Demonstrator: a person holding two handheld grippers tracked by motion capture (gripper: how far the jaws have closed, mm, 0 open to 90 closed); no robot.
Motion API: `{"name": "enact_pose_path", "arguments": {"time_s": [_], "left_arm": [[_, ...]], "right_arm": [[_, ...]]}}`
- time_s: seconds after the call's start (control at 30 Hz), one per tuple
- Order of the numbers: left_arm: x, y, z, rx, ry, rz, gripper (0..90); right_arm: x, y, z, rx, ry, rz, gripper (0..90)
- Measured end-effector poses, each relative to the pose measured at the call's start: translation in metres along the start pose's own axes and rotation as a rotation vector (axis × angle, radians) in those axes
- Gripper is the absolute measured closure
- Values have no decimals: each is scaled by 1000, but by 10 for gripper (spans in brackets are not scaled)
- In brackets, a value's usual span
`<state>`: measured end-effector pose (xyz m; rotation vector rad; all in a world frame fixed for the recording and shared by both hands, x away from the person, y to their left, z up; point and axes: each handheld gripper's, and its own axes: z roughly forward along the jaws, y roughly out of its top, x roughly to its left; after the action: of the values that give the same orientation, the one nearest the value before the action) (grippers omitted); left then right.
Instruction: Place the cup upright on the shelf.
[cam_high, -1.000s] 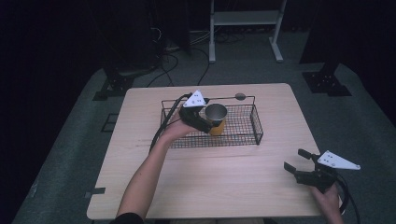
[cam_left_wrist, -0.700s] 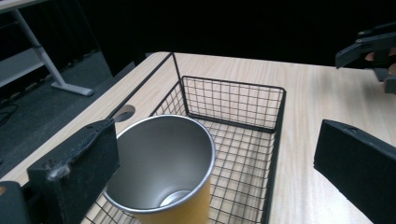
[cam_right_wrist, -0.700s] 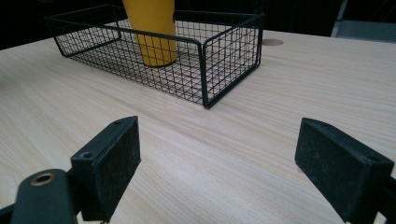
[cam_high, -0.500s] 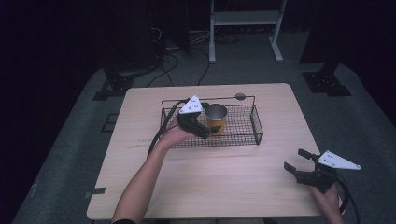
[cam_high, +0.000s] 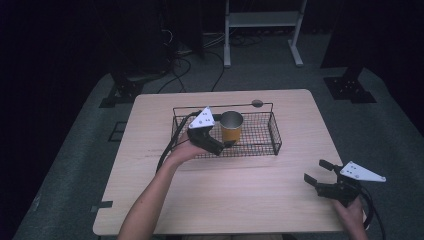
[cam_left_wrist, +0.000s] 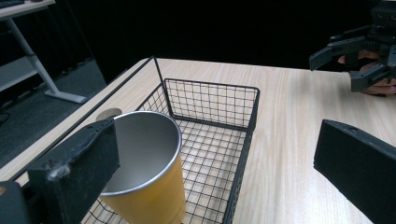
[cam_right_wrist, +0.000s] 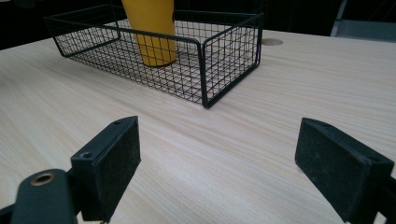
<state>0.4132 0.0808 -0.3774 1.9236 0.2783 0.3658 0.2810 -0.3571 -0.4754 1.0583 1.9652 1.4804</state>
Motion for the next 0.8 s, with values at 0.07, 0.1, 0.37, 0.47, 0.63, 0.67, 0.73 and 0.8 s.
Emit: {"name": "enact_pose_path", "arguments": {"time_s": [0.07, 0.1, 0.37, 0.47, 0.63, 0.67, 0.73, 0.8], "left_arm": [[-1, -1, -1, 0, 1, 3, 0], [-2, -2, -1, -3, 0, -1, 0], [-8, -9, -4, -4, -1, -5, 0], [-11, -14, -6, -2, -2, -7, 0], [-14, -20, -9, -10, -3, -19, 0], [-15, -21, -10, -12, -3, -20, 0], [-16, -23, -10, -4, -2, -22, 0], [-18, -24, -12, -9, -1, -26, 0]], "right_arm": [[0, 0, 0, 1, -1, 0, 132], [0, 0, 0, 1, -2, 0, 132], [1, 0, 1, 6, -7, -10, 132], [2, 0, 1, 9, -9, -13, 132], [2, 0, 1, 8, -12, -13, 132], [2, 0, 1, 8, -13, -13, 132], [2, 0, 1, 8, -14, -11, 132], [2, 0, 1, 4, -15, -6, 132]]}}
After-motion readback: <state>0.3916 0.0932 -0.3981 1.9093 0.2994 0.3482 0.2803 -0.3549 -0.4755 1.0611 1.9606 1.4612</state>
